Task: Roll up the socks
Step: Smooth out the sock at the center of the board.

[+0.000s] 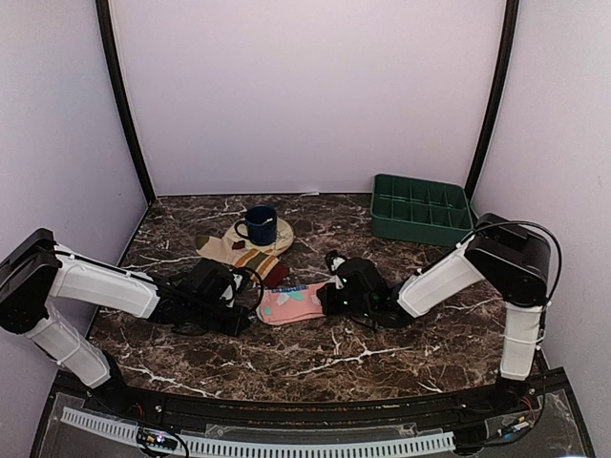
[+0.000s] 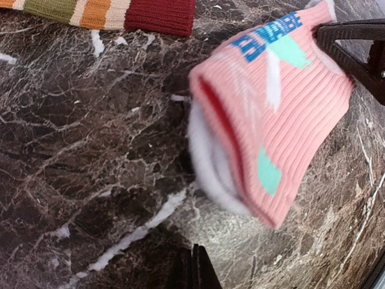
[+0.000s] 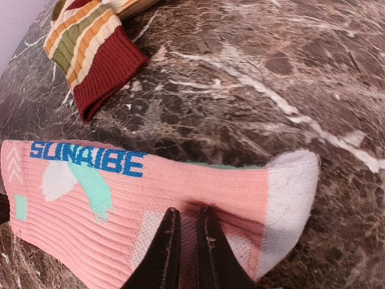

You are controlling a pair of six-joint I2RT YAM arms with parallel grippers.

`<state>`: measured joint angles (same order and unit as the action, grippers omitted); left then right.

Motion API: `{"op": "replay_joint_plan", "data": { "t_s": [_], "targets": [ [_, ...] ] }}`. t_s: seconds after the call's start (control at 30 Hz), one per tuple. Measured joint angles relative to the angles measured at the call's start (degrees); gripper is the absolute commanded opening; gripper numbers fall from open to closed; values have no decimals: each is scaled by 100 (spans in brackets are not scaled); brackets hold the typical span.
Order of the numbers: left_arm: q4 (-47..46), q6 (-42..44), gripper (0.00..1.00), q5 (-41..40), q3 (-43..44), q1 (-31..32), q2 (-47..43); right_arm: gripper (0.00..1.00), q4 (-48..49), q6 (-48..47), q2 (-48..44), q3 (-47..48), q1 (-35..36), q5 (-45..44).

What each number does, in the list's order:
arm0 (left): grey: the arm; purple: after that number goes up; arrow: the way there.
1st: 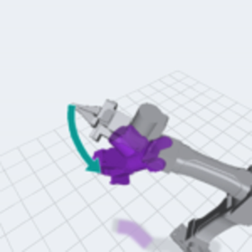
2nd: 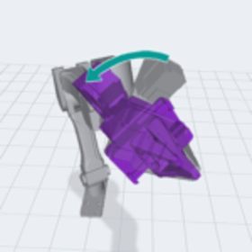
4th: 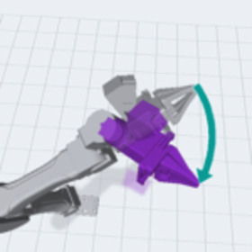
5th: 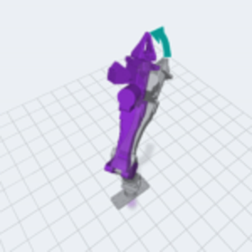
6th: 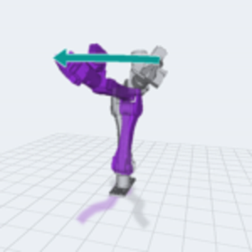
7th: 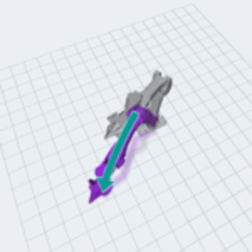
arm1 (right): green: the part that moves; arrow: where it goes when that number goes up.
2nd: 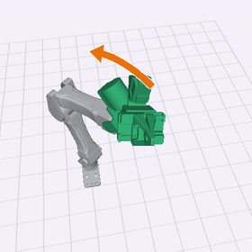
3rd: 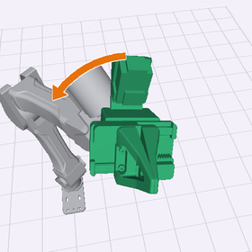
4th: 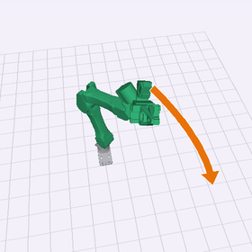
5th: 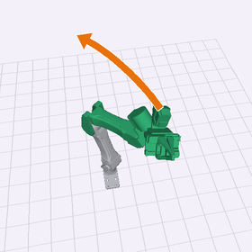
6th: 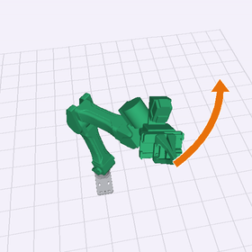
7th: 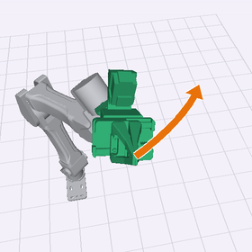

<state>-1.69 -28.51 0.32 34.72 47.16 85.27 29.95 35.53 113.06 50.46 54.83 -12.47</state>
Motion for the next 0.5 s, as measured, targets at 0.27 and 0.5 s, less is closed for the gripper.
{"op": "replay_joint_plan", "data": {
  "t_s": [0.27,0.5],
  "targets": [
    [212,131,0,-79,98,0,76,30,-391,-15,-678,-326,-46,-4],
    [365,175,0,-136,199,0,-229,31,-693,-87,-1220,-343,-46,42]
  ]
}}
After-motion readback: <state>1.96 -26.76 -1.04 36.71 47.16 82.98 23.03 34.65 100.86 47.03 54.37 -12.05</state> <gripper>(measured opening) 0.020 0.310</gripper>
